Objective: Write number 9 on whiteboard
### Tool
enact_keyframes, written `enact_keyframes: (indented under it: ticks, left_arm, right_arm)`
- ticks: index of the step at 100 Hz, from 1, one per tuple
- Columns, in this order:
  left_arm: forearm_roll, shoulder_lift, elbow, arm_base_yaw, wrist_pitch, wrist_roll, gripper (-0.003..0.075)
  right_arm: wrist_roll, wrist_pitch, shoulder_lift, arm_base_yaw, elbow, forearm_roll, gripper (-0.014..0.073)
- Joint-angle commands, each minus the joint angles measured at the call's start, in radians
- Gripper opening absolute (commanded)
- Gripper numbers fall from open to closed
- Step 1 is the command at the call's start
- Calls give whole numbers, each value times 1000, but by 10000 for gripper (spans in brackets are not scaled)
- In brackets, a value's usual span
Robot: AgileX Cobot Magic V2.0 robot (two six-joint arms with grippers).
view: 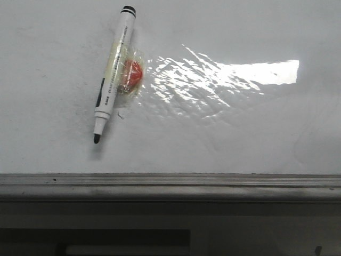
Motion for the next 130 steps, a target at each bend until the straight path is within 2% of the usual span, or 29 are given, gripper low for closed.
enact_keyframes:
  ticks: [1, 5, 14, 21, 26, 41, 68, 80, 94, 104, 123, 126, 130]
  left_arm:
    - [-107, 71, -60, -17, 14, 105, 377]
    - [-178, 98, -67, -31, 41, 173, 401]
    - [-353, 156, -73, -75, 75, 320, 386]
    - [-387, 191, -73, -117, 50, 333, 372]
    - [-389, 220, -73, -160, 23, 333, 362]
    - [-389, 315, -73, -309, -88, 333, 356]
    - [-389, 463, -95, -631, -456, 333, 356]
    - [-389, 522, -100, -706, -584, 333, 356]
    - [-396, 578, -100, -718, -645, 333, 347]
    - [-408, 604, -100, -718, -681, 333, 274]
    - [-408, 633, -102, -718, -706, 333, 8]
    - [-408, 633, -104, -718, -697, 333, -21]
    - [-408, 630, -110, -718, -657, 333, -20]
  right_arm:
    - [-13, -66, 39, -2, -76, -6, 36]
    - [-13, -71, 42, -2, -82, -6, 105]
    - [-13, -88, 43, -2, -82, -6, 301]
    - [-13, -88, 43, -2, -82, -6, 430]
    - [-13, -88, 43, -2, -82, -6, 463]
    - [-13, -94, 43, -2, -82, -6, 449]
    - [31, -88, 43, -2, -82, -18, 449]
    - [36, -46, 43, -2, -82, -18, 449]
    - [36, -19, 43, -2, -82, -18, 449]
    - [55, -19, 43, -2, -82, -18, 449]
    - [55, -21, 43, -2, -82, -18, 449]
    - [55, -21, 43, -2, -82, -18, 449]
    - [55, -21, 43, -2, -82, -19, 449]
